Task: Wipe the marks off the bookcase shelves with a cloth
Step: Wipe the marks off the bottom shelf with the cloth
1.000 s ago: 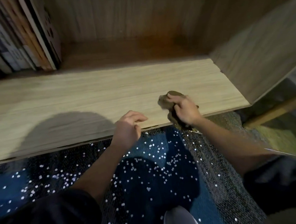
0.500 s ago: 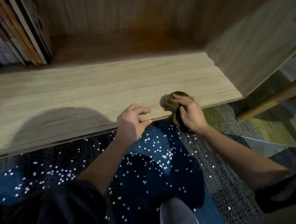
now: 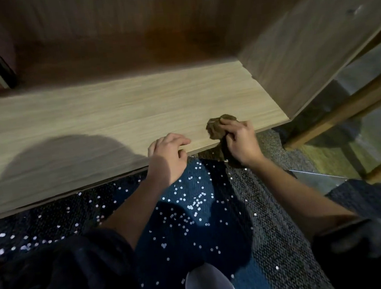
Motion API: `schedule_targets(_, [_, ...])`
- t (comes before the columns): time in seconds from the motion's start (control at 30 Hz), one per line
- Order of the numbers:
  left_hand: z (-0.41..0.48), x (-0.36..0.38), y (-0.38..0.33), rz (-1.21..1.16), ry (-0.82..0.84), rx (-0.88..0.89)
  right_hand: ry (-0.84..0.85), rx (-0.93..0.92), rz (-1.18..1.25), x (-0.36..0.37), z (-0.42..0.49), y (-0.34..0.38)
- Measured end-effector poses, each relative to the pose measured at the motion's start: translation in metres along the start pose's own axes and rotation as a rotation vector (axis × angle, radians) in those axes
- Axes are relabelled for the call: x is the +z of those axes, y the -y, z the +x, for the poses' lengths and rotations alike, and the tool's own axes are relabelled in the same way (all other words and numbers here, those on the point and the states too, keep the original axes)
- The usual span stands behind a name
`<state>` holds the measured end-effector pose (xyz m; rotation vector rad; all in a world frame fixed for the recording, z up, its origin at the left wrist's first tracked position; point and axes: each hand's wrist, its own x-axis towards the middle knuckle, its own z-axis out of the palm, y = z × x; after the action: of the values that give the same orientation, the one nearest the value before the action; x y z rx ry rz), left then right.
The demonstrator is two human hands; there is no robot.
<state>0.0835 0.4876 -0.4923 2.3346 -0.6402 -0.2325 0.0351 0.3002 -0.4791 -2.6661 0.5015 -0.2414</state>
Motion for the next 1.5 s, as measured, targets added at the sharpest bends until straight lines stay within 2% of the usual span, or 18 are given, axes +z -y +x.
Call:
schedule_targets(0.1, [0.009,0.006,-0.009,-0.074,-0.047,-0.001,-0.032,-0.118,-0.001,0.015,-0.027,0.002])
schedule_targets(0.2, [0.020,0.011,-0.014,-0.143,-0.094,0.027,0.114,-0.303,0.089,0.017,-0.063,0.007])
schedule_targets(0.27, [0.026,0.013,-0.012,-0.143,-0.105,0.034,0.134,-0.379,0.152,0.008,-0.075,0.000])
schedule_targets(0.33, [0.034,0.015,-0.011,-0.122,-0.103,0.031,0.047,-0.240,0.192,-0.010,-0.053,-0.019])
schedule_targets(0.43, [0.044,0.020,-0.013,-0.021,-0.054,0.037,-0.131,-0.050,0.054,-0.036,0.009,-0.063])
schedule_targets(0.57, [0.050,0.028,-0.013,0.044,-0.062,0.056,0.041,0.208,-0.133,-0.040,0.059,-0.096])
schedule_targets(0.63, [0.053,0.031,-0.014,0.050,-0.080,0.052,0.017,0.276,-0.162,-0.033,0.056,-0.082])
schedule_targets(0.67, [0.055,0.032,-0.015,0.049,-0.093,0.053,0.001,0.237,-0.150,-0.029,0.050,-0.067])
schedule_targets(0.73, [0.060,0.034,-0.018,0.035,-0.114,0.057,-0.004,0.017,-0.083,-0.013,0.030,-0.032])
schedule_targets(0.8, [0.065,0.033,-0.020,0.003,-0.140,0.054,0.062,-0.214,0.011,0.000,0.013,-0.007])
schedule_targets(0.83, [0.068,0.031,-0.021,-0.005,-0.144,0.052,0.094,-0.258,0.059,0.000,0.014,-0.005])
schedule_targets(0.9, [0.076,0.024,-0.019,0.009,-0.163,0.055,0.051,-0.219,0.127,-0.005,0.041,-0.014])
schedule_targets(0.97, [0.084,0.014,-0.014,0.053,-0.175,0.039,-0.030,-0.092,0.101,-0.013,0.078,-0.036])
schedule_targets(1.07, [0.099,0.001,-0.003,0.224,-0.123,-0.027,0.105,0.163,-0.166,-0.010,0.116,-0.061])
schedule_targets(1.13, [0.114,-0.007,0.002,0.300,-0.069,-0.088,0.167,0.262,-0.227,-0.002,0.133,-0.061])
schedule_targets(1.2, [0.130,-0.016,0.006,0.333,-0.018,-0.155,0.146,0.331,-0.243,0.000,0.151,-0.056])
schedule_targets(1.33, [0.156,-0.035,0.021,0.268,0.145,-0.323,0.108,0.364,-0.285,0.007,0.196,-0.053])
schedule_targets(1.5, [0.158,-0.031,0.032,0.221,0.093,-0.311,0.112,0.269,-0.266,0.009,0.248,-0.040])
